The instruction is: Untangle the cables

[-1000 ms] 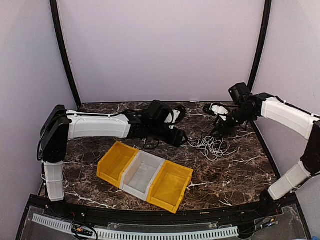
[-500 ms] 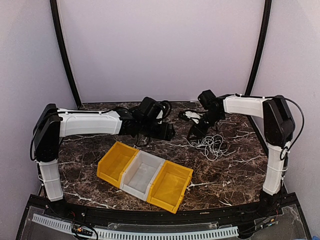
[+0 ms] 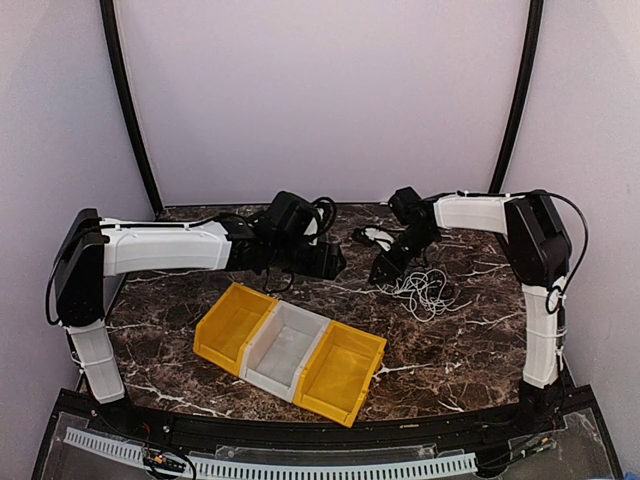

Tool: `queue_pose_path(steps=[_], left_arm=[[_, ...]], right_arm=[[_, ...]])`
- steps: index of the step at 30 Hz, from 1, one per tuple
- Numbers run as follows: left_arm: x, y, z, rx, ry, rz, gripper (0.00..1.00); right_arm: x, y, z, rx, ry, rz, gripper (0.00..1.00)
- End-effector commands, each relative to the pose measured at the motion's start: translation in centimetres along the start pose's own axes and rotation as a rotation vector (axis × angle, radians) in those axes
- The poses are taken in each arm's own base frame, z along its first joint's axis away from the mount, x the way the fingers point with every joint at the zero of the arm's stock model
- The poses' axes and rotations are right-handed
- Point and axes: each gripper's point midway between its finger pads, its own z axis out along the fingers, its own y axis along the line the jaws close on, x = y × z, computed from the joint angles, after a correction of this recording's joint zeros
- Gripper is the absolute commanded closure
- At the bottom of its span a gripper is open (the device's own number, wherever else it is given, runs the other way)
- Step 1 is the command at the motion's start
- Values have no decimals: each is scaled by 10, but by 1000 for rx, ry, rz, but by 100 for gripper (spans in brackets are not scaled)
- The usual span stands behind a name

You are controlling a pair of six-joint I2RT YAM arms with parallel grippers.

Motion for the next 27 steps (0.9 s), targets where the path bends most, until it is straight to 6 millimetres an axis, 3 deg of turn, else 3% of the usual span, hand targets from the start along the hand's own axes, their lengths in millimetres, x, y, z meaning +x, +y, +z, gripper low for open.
queue_pose_path(steps=[1,5,10,16,20,27], left_arm=[[-7,-7,-10,26,-26,8,34],[-4,-6,-6,29,-24,8,34],[-2,-14,-3,79,-33,78,34],[-5,-48,-20,269,-143,289,33],[-14,-68,-34,353,-240,375,33],[-31,-97,-45,436,-362,433,33]], right_arm=[[-1,4,3,-14,11,16,67],[-2,7,1,-30,4,21,99],[-27,34,-41,-77,-85,-30,100],[-44,79,-104,-141,-173,-110,100],[-39,96,-123,-162,-180,-139,100],[-30,110,-137,-164,-188,-161,100]])
